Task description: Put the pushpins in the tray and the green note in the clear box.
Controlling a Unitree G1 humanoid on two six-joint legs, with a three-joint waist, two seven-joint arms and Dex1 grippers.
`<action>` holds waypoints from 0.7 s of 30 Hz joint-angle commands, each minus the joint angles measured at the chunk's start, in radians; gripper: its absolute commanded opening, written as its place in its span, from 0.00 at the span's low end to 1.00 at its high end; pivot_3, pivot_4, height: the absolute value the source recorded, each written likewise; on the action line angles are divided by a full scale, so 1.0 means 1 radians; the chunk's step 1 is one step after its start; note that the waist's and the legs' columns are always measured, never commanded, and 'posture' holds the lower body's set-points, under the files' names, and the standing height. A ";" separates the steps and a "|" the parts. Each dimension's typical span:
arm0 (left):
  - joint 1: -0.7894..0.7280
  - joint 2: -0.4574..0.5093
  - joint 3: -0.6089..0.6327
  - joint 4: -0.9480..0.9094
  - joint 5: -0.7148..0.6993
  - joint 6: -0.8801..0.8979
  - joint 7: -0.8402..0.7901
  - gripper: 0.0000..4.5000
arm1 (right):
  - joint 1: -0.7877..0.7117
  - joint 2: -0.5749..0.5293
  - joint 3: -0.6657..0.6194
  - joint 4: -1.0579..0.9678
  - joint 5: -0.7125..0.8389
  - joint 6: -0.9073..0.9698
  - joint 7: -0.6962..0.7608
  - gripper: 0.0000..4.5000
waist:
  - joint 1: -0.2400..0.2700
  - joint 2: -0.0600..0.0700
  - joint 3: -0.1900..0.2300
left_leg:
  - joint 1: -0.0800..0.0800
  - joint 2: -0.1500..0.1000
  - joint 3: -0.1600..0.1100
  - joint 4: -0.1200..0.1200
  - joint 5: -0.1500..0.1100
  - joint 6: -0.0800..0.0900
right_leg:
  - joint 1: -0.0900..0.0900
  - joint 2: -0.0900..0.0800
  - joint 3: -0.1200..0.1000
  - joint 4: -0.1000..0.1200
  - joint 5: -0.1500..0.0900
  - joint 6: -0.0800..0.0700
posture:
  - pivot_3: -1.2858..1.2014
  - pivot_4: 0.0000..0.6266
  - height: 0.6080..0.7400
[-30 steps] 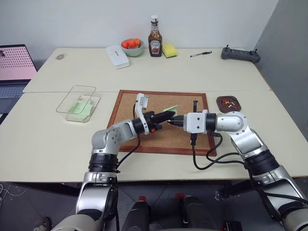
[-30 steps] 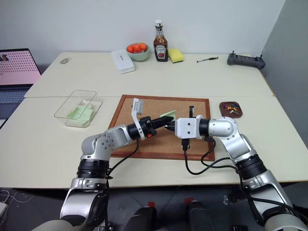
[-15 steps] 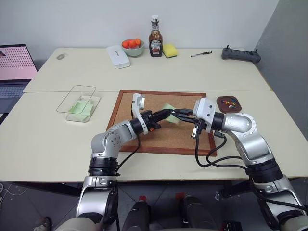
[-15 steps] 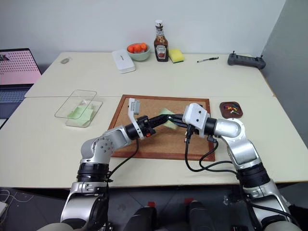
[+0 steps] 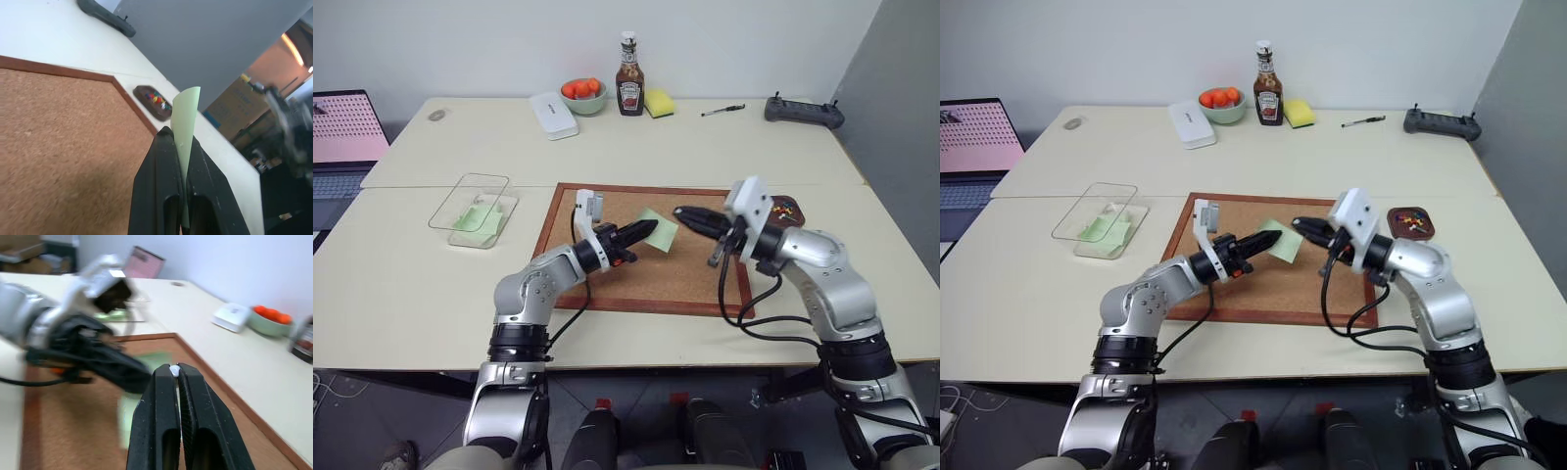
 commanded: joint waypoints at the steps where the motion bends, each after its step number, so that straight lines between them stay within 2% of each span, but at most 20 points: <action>1: 0.026 0.027 -0.029 -0.100 0.008 -0.013 -0.020 0.00 | -0.008 -0.101 -0.052 0.137 -0.143 -0.074 -0.104 0.00 | 0.000 0.000 0.000 | 0.000 0.000 0.000 0.000 0.000 0.000 | 0.000 0.000 0.000 0.000 0.000 0.000 | 0.52 0.24 1.00; 5: 0.040 0.044 -0.059 -0.128 0.025 -0.026 -0.025 0.00 | -0.075 -0.182 -0.016 0.362 -0.294 -0.130 -0.212 0.00 | 0.001 0.000 0.000 | 0.000 -0.001 0.002 0.000 0.000 0.000 | 0.000 -0.001 0.001 0.000 0.000 0.000 | 0.52 0.24 1.00; 9: 0.041 0.052 -0.081 -0.137 0.045 -0.042 -0.034 0.00 | -0.181 -0.197 0.032 0.599 -0.394 -0.199 -0.275 0.00 | -0.007 0.000 0.000 | 0.000 0.000 0.004 0.000 0.000 0.000 | -0.001 -0.001 0.003 0.001 0.000 0.000 | 0.52 0.24 1.00; 19: 0.049 0.058 -0.096 -0.146 0.060 -0.058 -0.032 0.00 | -0.356 -0.147 0.112 1.045 -0.511 -0.355 -0.357 0.00 | -0.010 0.000 0.000 | 0.000 -0.001 0.006 0.000 0.000 0.000 | -0.001 0.000 0.005 0.001 0.000 0.000 | 0.52 0.24 1.00; 21: 0.049 0.058 -0.097 -0.145 0.062 -0.060 -0.030 0.00 | -0.379 -0.137 0.120 1.107 -0.523 -0.376 -0.369 0.11 | -0.011 0.000 0.000 | 0.000 -0.001 0.006 0.000 0.000 0.000 | -0.001 0.000 0.005 0.001 0.000 0.000 | 0.52 0.24 1.00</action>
